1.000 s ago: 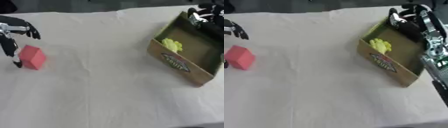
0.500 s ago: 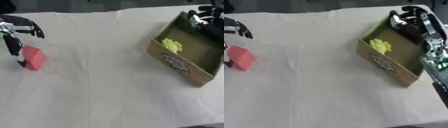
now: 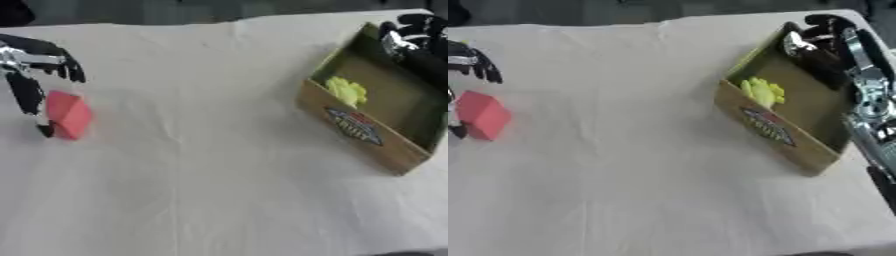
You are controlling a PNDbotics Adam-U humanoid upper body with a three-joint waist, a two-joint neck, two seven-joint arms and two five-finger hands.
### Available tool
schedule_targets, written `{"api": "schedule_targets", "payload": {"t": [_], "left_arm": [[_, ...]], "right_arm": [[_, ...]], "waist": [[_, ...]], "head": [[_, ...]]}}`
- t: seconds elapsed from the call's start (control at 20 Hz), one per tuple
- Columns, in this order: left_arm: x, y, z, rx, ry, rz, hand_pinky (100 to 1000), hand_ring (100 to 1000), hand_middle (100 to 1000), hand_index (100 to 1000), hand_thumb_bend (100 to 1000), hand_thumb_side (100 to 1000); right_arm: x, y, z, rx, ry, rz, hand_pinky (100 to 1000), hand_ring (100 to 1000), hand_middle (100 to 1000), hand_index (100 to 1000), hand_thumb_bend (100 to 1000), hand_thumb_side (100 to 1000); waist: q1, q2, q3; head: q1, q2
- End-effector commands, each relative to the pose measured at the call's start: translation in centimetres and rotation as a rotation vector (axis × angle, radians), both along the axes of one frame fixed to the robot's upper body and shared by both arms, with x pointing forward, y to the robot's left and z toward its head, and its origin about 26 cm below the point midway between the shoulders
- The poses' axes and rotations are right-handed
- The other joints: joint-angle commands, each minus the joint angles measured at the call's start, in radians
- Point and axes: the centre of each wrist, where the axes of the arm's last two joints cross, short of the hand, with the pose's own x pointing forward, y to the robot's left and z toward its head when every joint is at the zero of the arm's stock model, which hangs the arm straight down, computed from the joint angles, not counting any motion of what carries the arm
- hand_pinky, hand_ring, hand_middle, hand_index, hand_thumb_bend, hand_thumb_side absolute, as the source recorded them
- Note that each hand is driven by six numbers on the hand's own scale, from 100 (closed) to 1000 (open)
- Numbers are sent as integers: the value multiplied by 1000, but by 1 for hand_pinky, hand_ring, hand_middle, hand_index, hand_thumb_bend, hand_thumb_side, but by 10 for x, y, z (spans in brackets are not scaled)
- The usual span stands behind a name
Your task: Pick up the objects with one hand, pass them to the other hand, and then place them into the box on the other side of the table.
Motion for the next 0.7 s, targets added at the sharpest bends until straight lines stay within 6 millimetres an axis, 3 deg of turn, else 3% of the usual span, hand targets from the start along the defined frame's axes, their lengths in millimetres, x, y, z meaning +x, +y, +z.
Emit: {"api": "schedule_targets", "payload": {"t": [0.05, 0.7], "left_arm": [[-1, 9, 12, 57, 29, -31, 760, 773, 702, 811, 952, 174], [-3, 20, 9, 41, 39, -1, 706, 744, 681, 767, 866, 158]], "right_arm": [[-2, -3, 7, -15, -26, -10, 980, 762, 732, 853, 224, 573], [-1, -4, 6, -7, -25, -10, 982, 762, 732, 853, 216, 575]], "waist": [[-3, -14, 2], [-6, -16, 6]], "head": [[-3, -1], [-10, 0]]}}
